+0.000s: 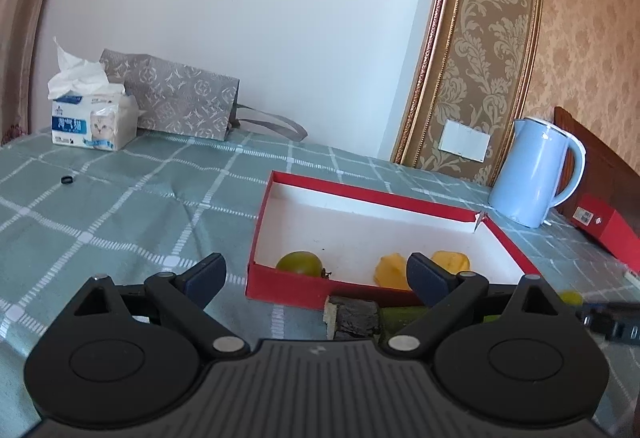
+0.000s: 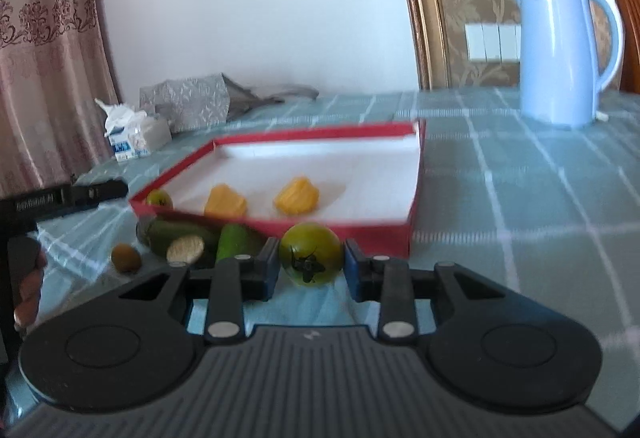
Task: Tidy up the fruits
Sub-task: 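Carry the green tomato into the tray and open the right gripper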
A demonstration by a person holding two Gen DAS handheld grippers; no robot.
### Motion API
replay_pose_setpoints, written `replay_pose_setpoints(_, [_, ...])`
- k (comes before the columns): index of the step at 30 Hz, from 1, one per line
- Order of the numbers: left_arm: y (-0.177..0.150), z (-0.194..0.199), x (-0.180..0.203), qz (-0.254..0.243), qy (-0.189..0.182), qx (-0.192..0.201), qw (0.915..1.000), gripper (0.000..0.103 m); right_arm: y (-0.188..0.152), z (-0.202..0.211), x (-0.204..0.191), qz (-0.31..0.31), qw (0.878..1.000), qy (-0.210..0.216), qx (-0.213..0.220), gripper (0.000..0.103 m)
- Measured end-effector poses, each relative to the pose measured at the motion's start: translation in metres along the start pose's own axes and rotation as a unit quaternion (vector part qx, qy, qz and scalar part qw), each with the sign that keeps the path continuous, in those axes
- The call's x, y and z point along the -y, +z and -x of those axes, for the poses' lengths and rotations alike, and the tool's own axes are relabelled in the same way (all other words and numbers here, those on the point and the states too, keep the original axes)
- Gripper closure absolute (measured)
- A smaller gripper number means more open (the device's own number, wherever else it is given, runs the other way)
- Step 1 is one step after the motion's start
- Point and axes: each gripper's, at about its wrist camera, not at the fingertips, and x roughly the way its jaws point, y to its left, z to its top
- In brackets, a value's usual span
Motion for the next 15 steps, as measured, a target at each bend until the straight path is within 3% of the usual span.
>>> replay_pose_setpoints(4, [0.0,-0.001,-0.004,0.011,-0.003,-0.004,0.9999,0.005,0.023,-0.012,0.0,0.023,0.999,-0.02,0.019,0.072])
replay_pose_setpoints(8, [0.0,-0.001,-0.005,0.012,-0.006,-0.003,0.9999,0.005,0.043,-0.049,0.006,0.039,0.998,-0.046,0.003,0.071])
replay_pose_setpoints(10, [0.0,-0.001,-0.003,0.008,-0.007,-0.004,0.9999,0.005,0.043,-0.062,0.013,0.021,0.999,-0.05,0.005,0.054])
replay_pose_setpoints(11, [0.0,-0.002,-0.002,0.006,-0.007,-0.005,0.9999,0.005,0.042,-0.066,0.016,0.013,0.999,-0.049,-0.004,0.039])
replay_pose_setpoints(15, [-0.001,-0.003,0.0,-0.001,-0.013,-0.011,0.9999,0.005,0.034,-0.051,0.017,0.012,0.997,-0.066,0.027,0.034])
